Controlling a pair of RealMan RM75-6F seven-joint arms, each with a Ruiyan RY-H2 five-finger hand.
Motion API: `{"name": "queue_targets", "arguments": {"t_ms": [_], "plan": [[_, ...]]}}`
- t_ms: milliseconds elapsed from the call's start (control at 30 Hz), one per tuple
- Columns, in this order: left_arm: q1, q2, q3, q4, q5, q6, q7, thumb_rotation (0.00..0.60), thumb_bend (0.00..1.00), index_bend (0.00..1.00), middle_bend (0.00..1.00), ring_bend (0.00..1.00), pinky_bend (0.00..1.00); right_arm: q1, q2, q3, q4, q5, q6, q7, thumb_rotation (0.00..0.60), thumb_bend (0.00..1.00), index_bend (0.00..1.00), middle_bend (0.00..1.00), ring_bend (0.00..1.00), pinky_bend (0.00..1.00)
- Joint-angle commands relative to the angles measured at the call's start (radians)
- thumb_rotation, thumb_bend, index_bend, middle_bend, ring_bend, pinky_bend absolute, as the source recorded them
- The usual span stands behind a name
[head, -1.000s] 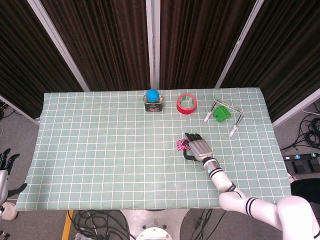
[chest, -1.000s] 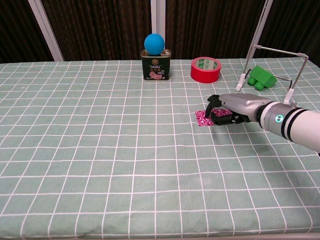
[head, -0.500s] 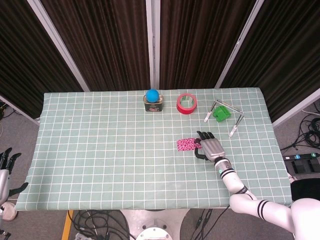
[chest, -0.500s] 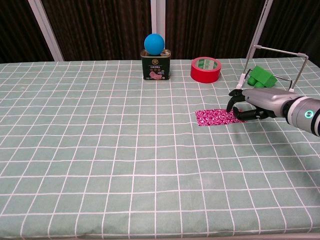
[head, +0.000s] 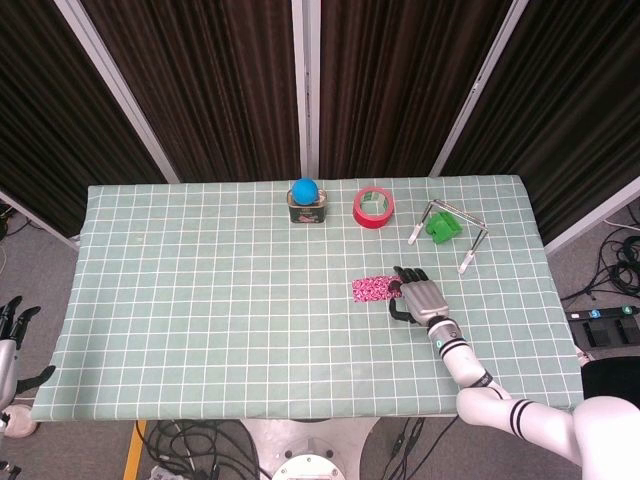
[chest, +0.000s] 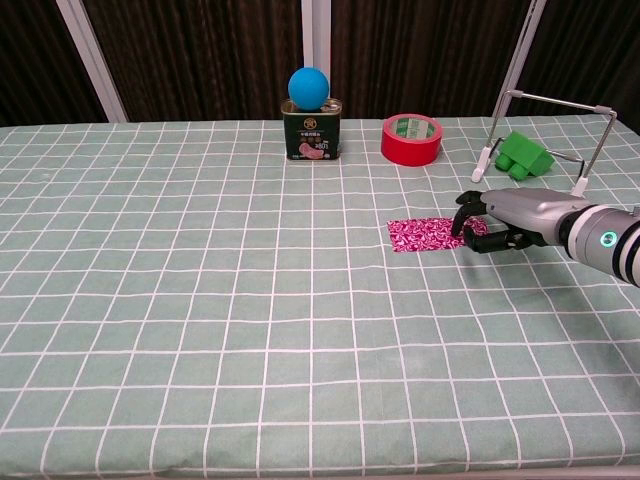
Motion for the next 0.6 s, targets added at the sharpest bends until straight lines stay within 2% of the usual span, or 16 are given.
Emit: {"name": "queue_targets", "arguments": {"t_ms": [33,400,600], "plan": [[0.0,-0.001,0.0,0.001,0.0,-0.001,-0.001,0.6,0.08,0.23,0.16,0.11,0.15,0.007,-0.009,0.002,-0.005,-0.01,0.0,0.002,0.155,0.6,0.27,0.0,0.0,0.0],[0.011,-0.004,0.004,0.013,-0.008,0.002,-0.012,0.6,0.08,0.23,0.16,0.11,0.15,0.059,-0.072,0.02,0.025,-0.013,-0.029,-0.012,0.158,0.6,0.27,0.0,0.0,0.0],[0.015,-0.006,0.005,0.022,-0.004,0.007,-0.021,0.6,0.08,0.23,0.16,0.11,0.15,0.057,-0.065,0.022,0.009,-0.023,-0.01,-0.006,0.16,0.6,0.27,0.0,0.0,0.0]]}}
